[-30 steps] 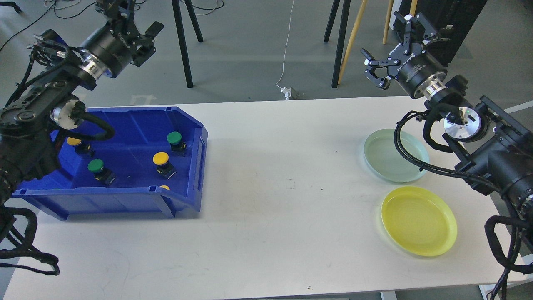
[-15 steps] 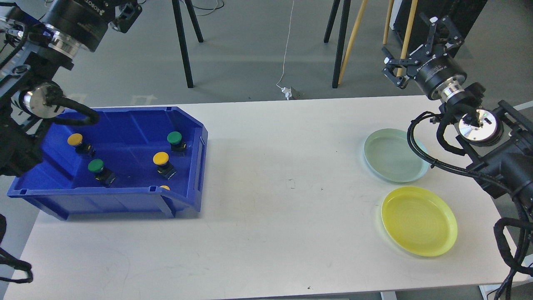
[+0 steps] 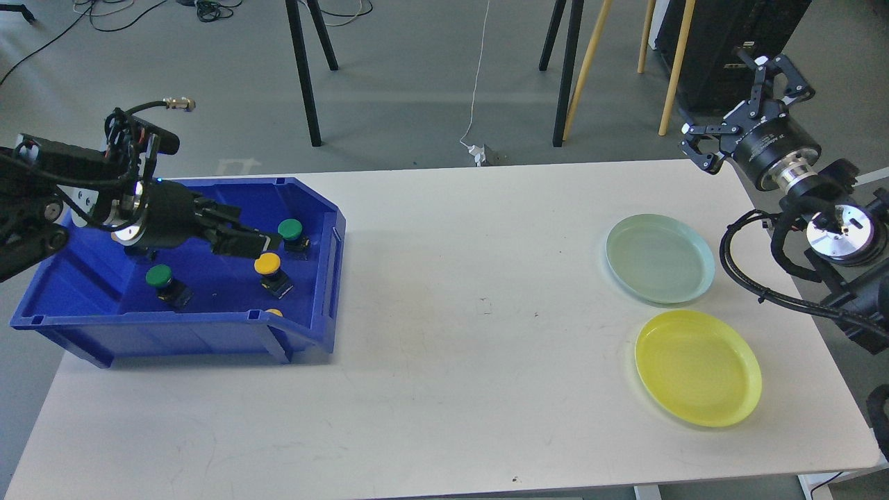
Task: Pass button and place on color plate
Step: 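Lower the left gripper into the bin and grasp the yellow button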
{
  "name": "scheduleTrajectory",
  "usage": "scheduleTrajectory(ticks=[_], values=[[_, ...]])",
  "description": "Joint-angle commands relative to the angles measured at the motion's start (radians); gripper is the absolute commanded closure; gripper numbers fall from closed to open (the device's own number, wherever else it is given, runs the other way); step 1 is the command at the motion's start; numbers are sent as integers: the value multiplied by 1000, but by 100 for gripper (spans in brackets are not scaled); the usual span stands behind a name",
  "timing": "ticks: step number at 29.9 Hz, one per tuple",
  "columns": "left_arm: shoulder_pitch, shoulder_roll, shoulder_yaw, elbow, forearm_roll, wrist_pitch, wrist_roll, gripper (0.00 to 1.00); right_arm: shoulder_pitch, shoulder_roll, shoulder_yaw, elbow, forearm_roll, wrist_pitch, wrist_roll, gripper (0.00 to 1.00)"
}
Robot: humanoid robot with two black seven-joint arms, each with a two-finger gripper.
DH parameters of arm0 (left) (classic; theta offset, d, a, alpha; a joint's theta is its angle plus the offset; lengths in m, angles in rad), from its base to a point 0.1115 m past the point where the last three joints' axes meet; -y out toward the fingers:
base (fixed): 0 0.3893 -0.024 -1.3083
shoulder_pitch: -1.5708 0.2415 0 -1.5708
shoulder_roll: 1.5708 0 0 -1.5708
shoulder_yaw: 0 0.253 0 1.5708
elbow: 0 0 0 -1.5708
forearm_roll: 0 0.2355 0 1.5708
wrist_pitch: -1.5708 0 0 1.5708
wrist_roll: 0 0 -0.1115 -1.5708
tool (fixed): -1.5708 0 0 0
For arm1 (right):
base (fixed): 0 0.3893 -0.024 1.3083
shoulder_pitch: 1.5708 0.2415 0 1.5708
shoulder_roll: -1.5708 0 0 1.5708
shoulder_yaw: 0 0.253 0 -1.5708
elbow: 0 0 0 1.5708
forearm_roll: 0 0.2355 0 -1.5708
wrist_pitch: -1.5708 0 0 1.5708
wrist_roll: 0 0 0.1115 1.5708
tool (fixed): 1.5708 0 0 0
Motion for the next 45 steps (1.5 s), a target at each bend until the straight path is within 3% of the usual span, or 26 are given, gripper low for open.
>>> scheduleTrajectory(ticks=[1, 6, 20, 29, 33, 36, 42, 45], values=[[4, -64, 21, 55, 21, 9, 0, 2, -18, -14, -1, 0, -1, 0, 0, 0], [66, -141, 19, 139, 22, 15, 0, 2, -37, -15, -1, 0, -1, 0, 0, 0], [90, -289, 23, 346, 18, 15, 0, 2, -41, -15, 0, 0, -1, 0, -2, 0], [113, -334, 23, 377, 12, 12, 0, 3, -50, -15, -1, 0, -1, 0, -2, 0], [123, -343, 23, 416, 15, 10, 0, 13, -61, -14, -1, 0, -1, 0, -2, 0], [124, -349, 24, 428, 22, 12, 0, 35, -64, -14, -1, 0, -1, 0, -2, 0], [124, -349, 24, 431, 18, 17, 0, 42, -76, -14, 0, 0, 1, 0, 0, 0], [124, -348, 24, 431, 21, 17, 0, 53, -80, -14, 0, 0, 1, 0, 0, 0]])
